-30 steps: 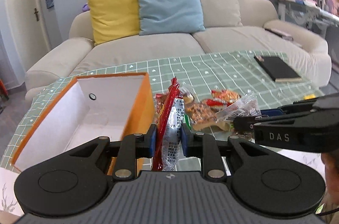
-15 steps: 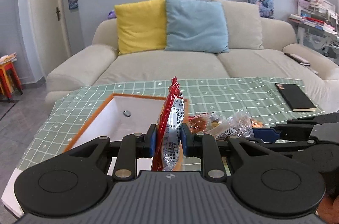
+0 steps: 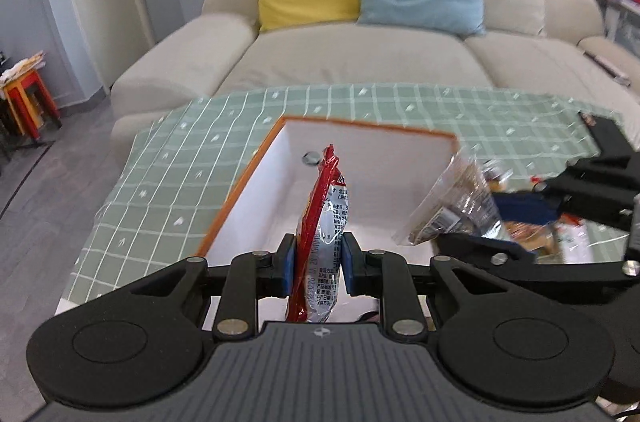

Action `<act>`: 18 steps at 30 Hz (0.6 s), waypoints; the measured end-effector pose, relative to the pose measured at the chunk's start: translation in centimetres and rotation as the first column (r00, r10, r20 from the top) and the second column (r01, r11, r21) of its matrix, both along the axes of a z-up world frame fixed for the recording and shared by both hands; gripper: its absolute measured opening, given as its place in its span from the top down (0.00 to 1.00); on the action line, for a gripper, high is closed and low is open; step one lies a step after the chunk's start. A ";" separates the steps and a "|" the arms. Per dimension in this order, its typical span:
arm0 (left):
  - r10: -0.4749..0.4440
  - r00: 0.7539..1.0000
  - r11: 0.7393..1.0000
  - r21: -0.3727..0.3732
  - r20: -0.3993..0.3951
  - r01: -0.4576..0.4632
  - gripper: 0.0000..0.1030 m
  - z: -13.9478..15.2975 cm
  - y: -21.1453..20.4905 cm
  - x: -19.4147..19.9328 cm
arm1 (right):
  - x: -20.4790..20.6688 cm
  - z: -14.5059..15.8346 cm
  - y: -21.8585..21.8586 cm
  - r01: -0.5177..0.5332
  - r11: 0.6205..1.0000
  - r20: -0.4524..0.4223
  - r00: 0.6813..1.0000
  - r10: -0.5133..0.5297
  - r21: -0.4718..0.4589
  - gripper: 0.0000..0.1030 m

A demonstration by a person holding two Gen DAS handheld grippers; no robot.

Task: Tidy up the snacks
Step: 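Lower red pack into orange box with left tool while right tool releases clear bag inside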

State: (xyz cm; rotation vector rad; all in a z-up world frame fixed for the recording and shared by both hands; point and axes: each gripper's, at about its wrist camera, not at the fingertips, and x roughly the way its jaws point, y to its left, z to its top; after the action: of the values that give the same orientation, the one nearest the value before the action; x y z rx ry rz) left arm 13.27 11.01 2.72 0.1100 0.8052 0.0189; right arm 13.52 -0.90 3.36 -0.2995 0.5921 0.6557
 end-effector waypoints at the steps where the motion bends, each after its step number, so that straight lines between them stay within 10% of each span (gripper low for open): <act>1: -0.001 1.000 1.000 0.006 -0.022 0.001 0.75 -0.5 0.4 0.4 | 0.2 -0.2 0.5 -0.017 1.000 0.009 1.000 0.017 -0.018 0.75; 18: -0.081 0.966 0.995 0.030 -0.244 0.091 0.75 -5.3 2.5 3.8 | 4.2 -5.2 6.8 -0.193 0.942 -0.037 0.981 0.190 -0.274 0.75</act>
State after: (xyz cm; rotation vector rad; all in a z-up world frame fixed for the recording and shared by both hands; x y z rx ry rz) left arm 17.06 13.53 -2.54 0.1883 1.0440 -0.0613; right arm 17.75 5.88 -1.88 -0.6227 0.6703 0.7622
